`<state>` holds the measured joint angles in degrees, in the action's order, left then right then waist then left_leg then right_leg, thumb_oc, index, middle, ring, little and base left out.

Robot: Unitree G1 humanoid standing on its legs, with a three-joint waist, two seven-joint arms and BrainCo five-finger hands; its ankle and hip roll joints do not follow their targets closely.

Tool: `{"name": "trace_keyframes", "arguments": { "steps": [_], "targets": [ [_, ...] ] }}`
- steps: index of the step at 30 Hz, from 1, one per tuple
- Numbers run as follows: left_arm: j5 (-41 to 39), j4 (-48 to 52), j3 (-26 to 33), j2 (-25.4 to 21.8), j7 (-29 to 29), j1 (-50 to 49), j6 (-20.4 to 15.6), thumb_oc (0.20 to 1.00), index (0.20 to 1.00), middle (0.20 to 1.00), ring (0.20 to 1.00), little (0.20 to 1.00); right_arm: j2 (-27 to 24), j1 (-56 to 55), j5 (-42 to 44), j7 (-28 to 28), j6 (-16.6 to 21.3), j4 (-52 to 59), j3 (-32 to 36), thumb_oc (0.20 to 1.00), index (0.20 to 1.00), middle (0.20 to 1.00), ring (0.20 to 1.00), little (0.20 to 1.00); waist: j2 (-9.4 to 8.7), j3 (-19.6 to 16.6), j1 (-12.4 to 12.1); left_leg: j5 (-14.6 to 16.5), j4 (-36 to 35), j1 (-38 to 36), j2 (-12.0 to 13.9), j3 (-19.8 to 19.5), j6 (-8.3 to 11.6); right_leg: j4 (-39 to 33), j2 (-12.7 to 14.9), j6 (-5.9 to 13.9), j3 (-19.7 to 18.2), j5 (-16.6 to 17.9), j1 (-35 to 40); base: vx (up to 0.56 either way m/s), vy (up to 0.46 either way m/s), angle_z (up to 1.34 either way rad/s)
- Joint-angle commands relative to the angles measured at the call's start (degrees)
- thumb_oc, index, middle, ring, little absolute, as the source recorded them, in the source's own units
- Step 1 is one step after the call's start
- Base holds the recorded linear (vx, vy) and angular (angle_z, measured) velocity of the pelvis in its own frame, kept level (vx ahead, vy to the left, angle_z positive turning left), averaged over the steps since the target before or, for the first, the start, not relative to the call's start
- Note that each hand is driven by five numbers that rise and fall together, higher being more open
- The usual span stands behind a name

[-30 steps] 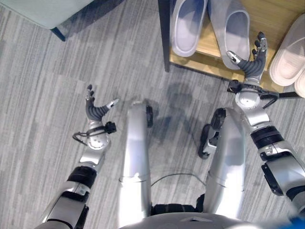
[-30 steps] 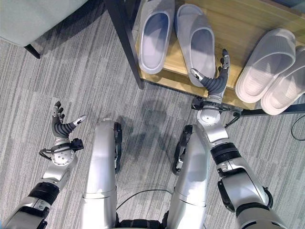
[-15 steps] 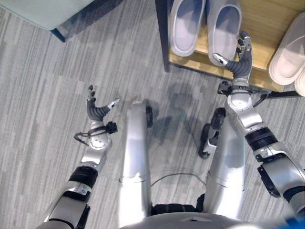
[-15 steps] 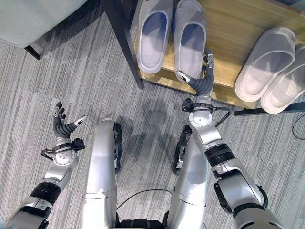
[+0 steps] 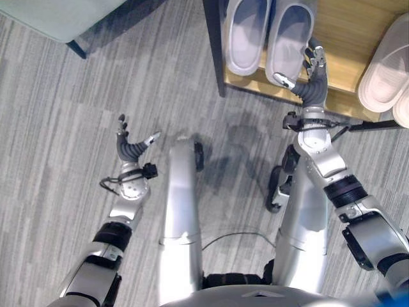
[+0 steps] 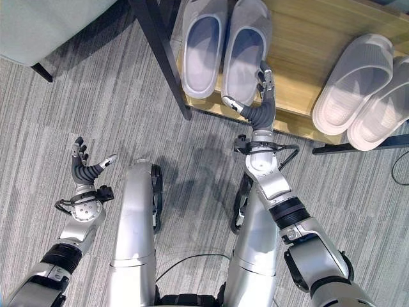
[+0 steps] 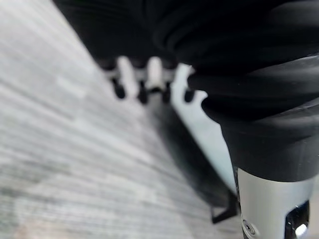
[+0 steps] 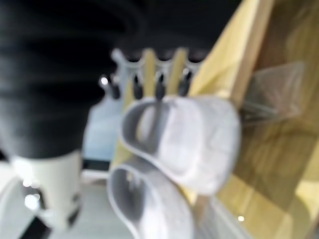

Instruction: Arrange the slippers neatly on the shoe rack.

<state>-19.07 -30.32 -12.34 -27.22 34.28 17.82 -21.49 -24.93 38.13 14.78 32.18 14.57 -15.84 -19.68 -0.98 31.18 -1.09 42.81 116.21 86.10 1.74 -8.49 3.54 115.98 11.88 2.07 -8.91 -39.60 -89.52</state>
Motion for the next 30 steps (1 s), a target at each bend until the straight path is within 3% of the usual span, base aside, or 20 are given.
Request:
{"name": "trace_keyframes", "arguments": {
  "steps": [1, 5, 10, 11, 13, 16, 17, 18, 22, 24, 29, 30],
  "targets": [
    [0.8, -2.0, 0.5, 1.8, 2.1, 1.3, -1.8, 1.0, 1.0, 1.0, 1.0, 1.0, 1.2, -0.1, -4.0, 0.9, 4.2, 5.7, 0.0, 1.0, 1.0, 1.0, 1.0, 1.0, -0.95, -1.4, -0.9, -5.7, -0.6, 3.9, -1.7, -2.2, -1.76, 5.0, 1.1, -3.11, -3.7, 1.8, -0.4, 0.0, 0.0, 0.0],
    [4.2, 0.8, 2.0, 0.6, 2.6, -0.4, -2.8, 1.0, 1.0, 1.0, 1.0, 1.0, -0.9, -6.4, -14.8, 4.9, 3.7, 14.2, 5.7, 1.0, 1.0, 1.0, 1.0, 1.0, -1.57, -1.4, -0.3, -6.0, -1.5, 3.9, -1.6, -2.4, -1.87, 4.3, 0.7, -3.17, -3.7, 2.3, -0.4, 0.0, 0.0, 0.0],
    [3.5, 5.0, 4.9, -0.5, 1.4, -0.4, -3.7, 1.0, 1.0, 1.0, 1.0, 1.0, 0.7, -16.2, -8.6, 2.5, 3.8, 14.5, 10.6, 1.0, 1.0, 1.0, 1.0, 1.0, -3.27, -1.4, 0.3, -7.1, -5.1, 3.9, -1.0, -1.2, -1.42, 0.6, 0.8, -2.68, -2.6, 3.9, -0.4, -0.04, 0.067, -0.05],
    [2.6, 6.2, 6.1, 0.2, 0.4, 0.7, -5.4, 1.0, 1.0, 1.0, 1.0, 1.0, 1.1, -19.5, -9.1, 2.4, 3.8, 12.8, 13.1, 1.0, 1.0, 1.0, 1.0, 1.0, -4.26, -1.8, 0.5, -8.9, -10.9, 3.9, -0.2, -0.2, -1.18, -6.0, 1.1, -2.05, -1.3, 6.0, -0.4, -0.17, 0.099, -0.02],
    [2.6, 8.4, 6.0, 1.8, -0.9, -1.1, -6.6, 1.0, 1.0, 1.0, 1.0, 1.0, 3.4, -25.5, -7.9, 2.2, 3.5, 6.5, 15.7, 1.0, 1.0, 1.0, 1.0, 1.0, -4.73, -7.7, 1.0, -12.6, -18.7, 3.9, -0.2, -0.5, -0.7, -13.5, 1.8, -1.01, 1.7, 8.9, 0.0, -0.1, 0.129, -0.1],
    [3.4, 11.3, 5.0, 2.2, -2.4, -4.9, -7.2, 1.0, 1.0, 1.0, 1.0, 1.0, 6.0, -30.8, -5.7, 1.2, 3.8, 0.3, 17.2, 1.0, 1.0, 1.0, 1.0, 1.0, -4.39, -12.3, 1.7, -15.5, -23.7, 3.9, -0.9, -2.2, -0.15, -18.2, 3.0, -0.49, 4.6, 10.1, 1.3, 0.0, 0.069, -0.1],
    [4.0, 12.4, 3.5, 3.2, -3.6, -9.1, -7.8, 1.0, 1.0, 1.0, 1.0, 1.0, 8.8, -33.8, -2.2, -0.6, 3.9, -10.2, 17.6, 1.0, 1.0, 1.0, 1.0, 1.0, -4.56, -17.0, 2.1, -18.1, -29.1, 3.1, -0.3, -3.8, 0.21, -23.9, 4.7, -0.28, 8.3, 10.8, 4.0, 0.0, 0.071, 0.1],
    [4.0, 12.5, 3.5, 3.2, -3.5, -9.2, -7.8, 1.0, 1.0, 1.0, 1.0, 1.0, 8.8, -33.8, -2.2, -0.6, 4.0, -10.3, 17.6, 1.0, 1.0, 1.0, 1.0, 1.0, -4.47, -17.0, 2.1, -18.2, -29.3, 3.0, -0.4, -3.9, 0.22, -24.1, 4.8, -0.32, 8.5, 10.9, 4.2, -0.03, 0.042, 0.13],
    [6.3, 8.2, 0.6, 3.6, -3.9, -13.3, -7.0, 1.0, 1.0, 1.0, 1.0, 1.0, 9.1, -35.2, -5.1, 0.4, 4.2, -26.4, 16.1, 1.0, 1.0, 1.0, 1.0, 1.0, -6.22, -19.3, 2.2, -22.4, -44.4, -10.0, 2.1, -3.1, 0.92, -39.3, 4.9, 0.41, 13.0, 14.0, 17.8, -0.1, 0.026, 0.19],
    [6.7, 7.4, -0.4, 3.4, -4.3, -13.3, -6.9, 1.0, 1.0, 1.0, 1.0, 1.0, 9.3, -35.0, -5.3, 0.1, 3.9, -29.5, 15.7, 1.0, 1.0, 1.0, 1.0, 1.0, -6.53, -19.2, 2.1, -23.2, -47.1, -13.0, 2.4, -2.8, 0.95, -42.2, 4.8, 0.35, 13.9, 14.2, 20.9, -0.02, -0.019, 0.09],
    [9.7, 2.3, -5.8, 4.2, -7.9, -14.5, -4.6, 1.0, 1.0, 1.0, 1.0, 1.0, 10.1, -35.2, -9.8, -1.3, -0.3, -46.6, 11.8, 1.0, 1.0, 1.0, 1.0, 1.0, -7.86, -21.2, 0.6, -26.4, -64.6, -32.7, 3.7, -1.4, 0.76, -59.5, 4.7, 2.2, 18.8, 17.9, 40.8, 0.04, 0.027, 0.1],
    [9.7, 2.3, -5.8, 4.2, -8.0, -14.5, -4.6, 1.0, 1.0, 1.0, 1.0, 1.0, 10.1, -35.2, -9.8, -1.3, -0.2, -46.7, 11.8, 1.0, 1.0, 1.0, 1.0, 1.0, -7.84, -20.9, 0.5, -26.5, -64.9, -33.2, 3.8, -1.4, 0.77, -59.8, 4.6, 2.19, 18.9, 18.0, 41.3, 0.1, 0.062, 0.02]
  ]
}}
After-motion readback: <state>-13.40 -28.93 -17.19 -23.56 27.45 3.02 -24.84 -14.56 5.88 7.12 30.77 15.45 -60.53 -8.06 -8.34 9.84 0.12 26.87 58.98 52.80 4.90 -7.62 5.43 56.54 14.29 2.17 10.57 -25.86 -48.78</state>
